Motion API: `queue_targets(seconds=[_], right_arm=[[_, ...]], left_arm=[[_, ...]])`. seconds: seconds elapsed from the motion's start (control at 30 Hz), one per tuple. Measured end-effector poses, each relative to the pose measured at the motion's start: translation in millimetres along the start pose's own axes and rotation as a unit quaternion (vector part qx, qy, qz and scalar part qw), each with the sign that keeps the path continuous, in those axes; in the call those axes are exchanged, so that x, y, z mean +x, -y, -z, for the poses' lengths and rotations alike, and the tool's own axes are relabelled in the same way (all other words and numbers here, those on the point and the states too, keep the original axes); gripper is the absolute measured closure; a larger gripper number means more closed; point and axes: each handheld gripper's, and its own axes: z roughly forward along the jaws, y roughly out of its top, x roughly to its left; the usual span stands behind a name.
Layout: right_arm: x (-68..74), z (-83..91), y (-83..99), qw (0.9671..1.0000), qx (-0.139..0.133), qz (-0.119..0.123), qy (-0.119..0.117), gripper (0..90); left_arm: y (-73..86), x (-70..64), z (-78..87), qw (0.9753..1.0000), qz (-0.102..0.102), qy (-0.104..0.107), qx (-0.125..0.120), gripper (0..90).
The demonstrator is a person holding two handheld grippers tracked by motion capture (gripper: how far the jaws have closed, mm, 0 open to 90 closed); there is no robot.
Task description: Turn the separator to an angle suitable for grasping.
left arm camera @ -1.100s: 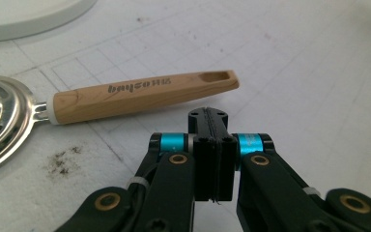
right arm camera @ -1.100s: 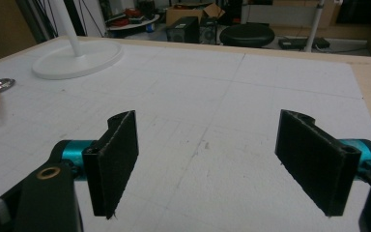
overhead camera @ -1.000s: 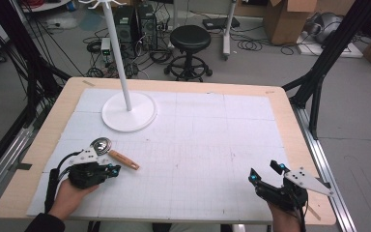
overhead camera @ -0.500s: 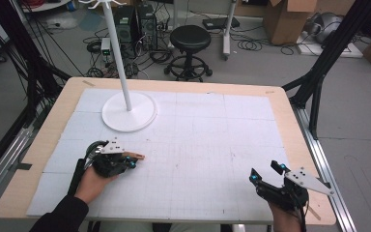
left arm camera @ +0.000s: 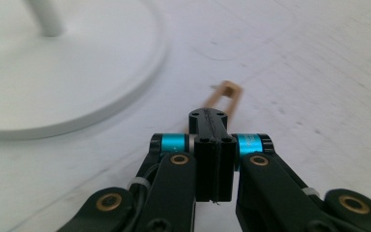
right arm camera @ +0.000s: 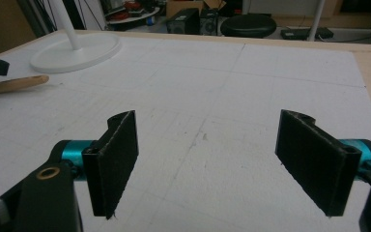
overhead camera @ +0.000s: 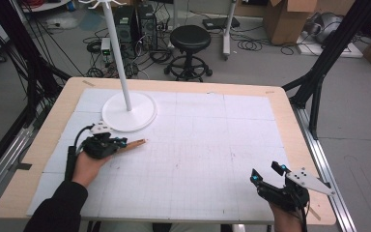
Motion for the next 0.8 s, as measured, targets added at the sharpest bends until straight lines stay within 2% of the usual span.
queue_targets(seconds=[0.07, 0.13, 0.23, 0.37, 0.43, 0.47, 0.67, 0.8], right_arm=[[0.4, 0.3, -0.2, 1.0000, -0.001, -0.001, 0.000, 21.7], [1.1, 0.5, -0.4, 1.0000, -0.001, 0.004, -0.002, 21.7], [0.6, -0.2, 0.1, 1.0000, 0.002, 0.001, -0.002, 21.7], [0.8, 0.8, 0.1, 1.0000, 0.001, 0.000, -0.003, 21.7], [0.5, 1.4, 0.1, 1.0000, 0.001, 0.002, -0.002, 21.7], [0.5, 1.3, 0.3, 1.0000, 0.001, 0.001, -0.002, 21.7], [0.5, 2.3, 0.3, 1.0000, 0.001, 0.000, -0.003, 21.9], [0.6, 3.1, 0.4, 1.0000, 0.002, -0.003, -0.003, 21.9]], left_arm=[[1.5, 15.4, 5.0, 0.9997, 0.016, -0.018, 0.006, 89.6], [4.0, 24.3, 6.7, 0.9991, 0.033, -0.024, 0.010, 89.6], [9.3, 31.2, 5.9, 0.9986, 0.035, -0.024, 0.033, 89.6], [14.8, 34.5, 1.3, 0.9974, 0.033, -0.013, 0.063, 89.6], [15.3, 33.6, 0.9, 0.9974, 0.036, -0.007, 0.062, 89.6], [16.1, 31.9, -0.3, 0.9973, 0.030, -0.004, 0.068, 89.6], [16.6, 28.9, -0.1, 0.9972, 0.026, 0.003, 0.070, 89.6], [17.9, 27.4, -0.2, 0.9962, 0.014, -0.008, 0.086, 89.6]])
